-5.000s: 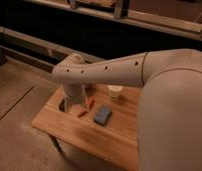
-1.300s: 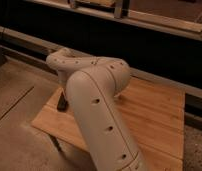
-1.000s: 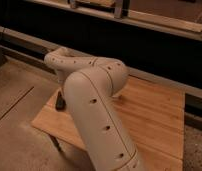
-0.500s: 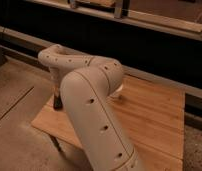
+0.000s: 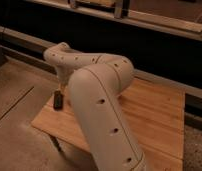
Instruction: Push the eraser across the table
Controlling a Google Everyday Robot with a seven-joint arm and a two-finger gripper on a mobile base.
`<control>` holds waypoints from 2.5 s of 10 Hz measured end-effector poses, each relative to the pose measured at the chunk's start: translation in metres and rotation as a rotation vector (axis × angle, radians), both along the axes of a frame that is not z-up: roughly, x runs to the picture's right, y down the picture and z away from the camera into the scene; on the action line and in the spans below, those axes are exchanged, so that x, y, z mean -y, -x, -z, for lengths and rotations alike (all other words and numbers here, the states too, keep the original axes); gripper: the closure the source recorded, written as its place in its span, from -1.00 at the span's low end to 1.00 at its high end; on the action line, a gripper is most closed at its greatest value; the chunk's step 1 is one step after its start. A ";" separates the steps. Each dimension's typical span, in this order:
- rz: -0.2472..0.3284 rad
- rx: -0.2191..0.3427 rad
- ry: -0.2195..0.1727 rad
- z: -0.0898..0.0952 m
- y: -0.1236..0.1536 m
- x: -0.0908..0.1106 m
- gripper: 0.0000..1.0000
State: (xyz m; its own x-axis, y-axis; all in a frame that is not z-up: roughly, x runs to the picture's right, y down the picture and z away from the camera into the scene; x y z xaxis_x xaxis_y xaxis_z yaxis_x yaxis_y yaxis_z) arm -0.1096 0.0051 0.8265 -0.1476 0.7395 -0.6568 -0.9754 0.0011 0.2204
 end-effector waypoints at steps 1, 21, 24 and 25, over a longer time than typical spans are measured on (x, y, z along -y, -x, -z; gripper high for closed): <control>-0.002 -0.032 -0.015 0.007 -0.016 0.003 -0.30; 0.065 0.120 0.175 -0.058 0.072 -0.047 -0.30; 0.092 0.132 0.176 -0.062 0.088 -0.039 -0.30; 0.100 0.136 0.166 -0.061 0.092 -0.032 -0.30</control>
State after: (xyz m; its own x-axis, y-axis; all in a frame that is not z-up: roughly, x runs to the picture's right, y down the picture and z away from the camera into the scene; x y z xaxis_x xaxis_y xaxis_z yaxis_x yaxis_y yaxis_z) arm -0.2019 0.0373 0.8878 0.0194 0.6259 -0.7797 -0.9893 0.1248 0.0756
